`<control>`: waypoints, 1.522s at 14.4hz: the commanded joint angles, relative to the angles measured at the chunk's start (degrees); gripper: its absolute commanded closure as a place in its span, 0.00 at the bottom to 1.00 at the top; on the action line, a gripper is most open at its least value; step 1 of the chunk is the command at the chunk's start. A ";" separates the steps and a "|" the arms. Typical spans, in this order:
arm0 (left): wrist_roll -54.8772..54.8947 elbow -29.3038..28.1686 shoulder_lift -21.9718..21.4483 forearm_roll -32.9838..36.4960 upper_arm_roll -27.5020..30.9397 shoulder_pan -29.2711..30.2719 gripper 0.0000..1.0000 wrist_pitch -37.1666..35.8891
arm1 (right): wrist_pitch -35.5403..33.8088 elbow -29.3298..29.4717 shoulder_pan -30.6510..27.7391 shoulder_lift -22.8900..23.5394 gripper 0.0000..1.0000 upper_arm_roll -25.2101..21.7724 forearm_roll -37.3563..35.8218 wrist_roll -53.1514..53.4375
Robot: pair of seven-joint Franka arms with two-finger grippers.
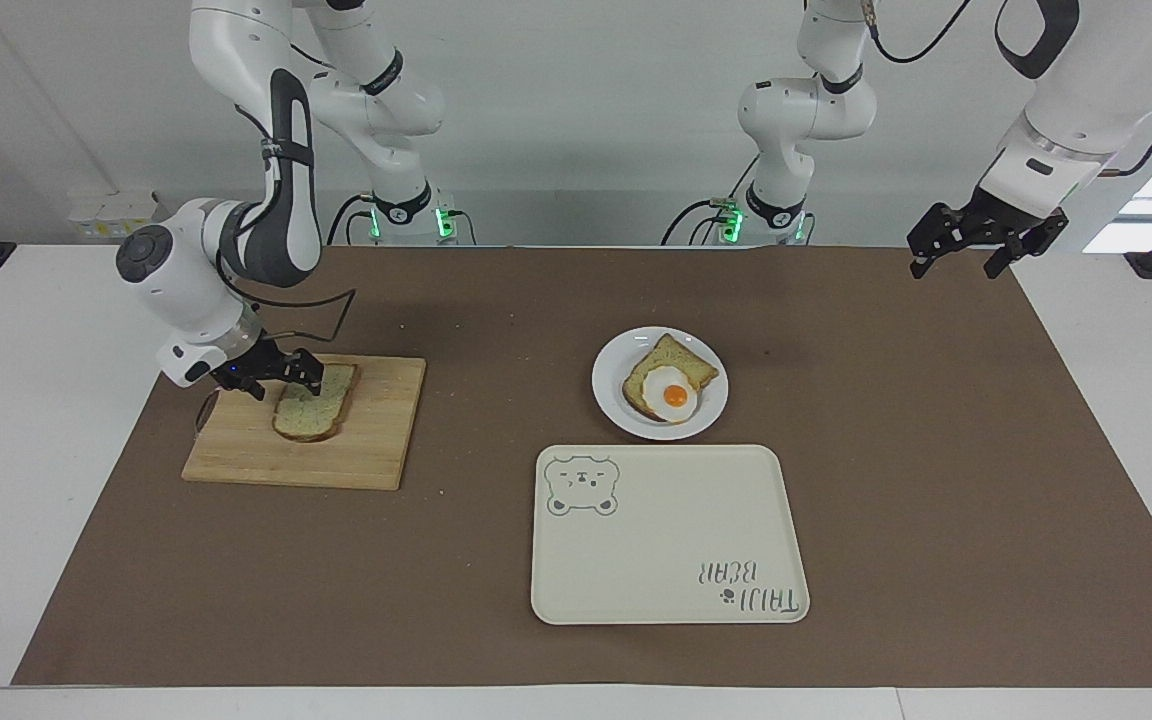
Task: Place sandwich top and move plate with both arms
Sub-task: 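Reach the right gripper to the bread slice on the wooden board, then grasp the bread slice edge with the right gripper and lift it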
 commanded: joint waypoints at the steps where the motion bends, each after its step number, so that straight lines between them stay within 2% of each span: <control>1: -0.51 -1.59 -1.49 0.72 -0.57 0.72 0.00 -0.18 | 1.10 -0.38 -1.54 0.62 0.00 0.46 4.00 -4.88; 3: -0.51 -1.59 -1.49 0.72 -0.57 0.72 0.00 -0.18 | 1.19 -0.38 -1.63 1.23 0.00 0.46 4.27 -5.42; 4: -0.51 -1.59 -1.49 0.72 -0.57 0.72 0.00 -0.18 | 1.28 -0.38 -1.72 1.23 0.07 0.46 4.27 -5.51; 7: -0.51 -1.59 -1.58 0.72 -0.57 0.72 0.00 -0.18 | 1.28 -0.38 -1.72 1.23 0.53 0.46 4.27 -5.51; 9: -0.51 -1.59 -1.49 0.72 -0.57 0.72 0.00 -0.18 | 1.28 -0.38 -1.72 1.41 0.99 0.46 4.36 -4.90; 22: -0.51 -1.59 -1.58 0.72 -0.57 0.72 0.00 -0.18 | 1.64 0.67 -1.37 2.90 1.00 0.46 4.27 -1.29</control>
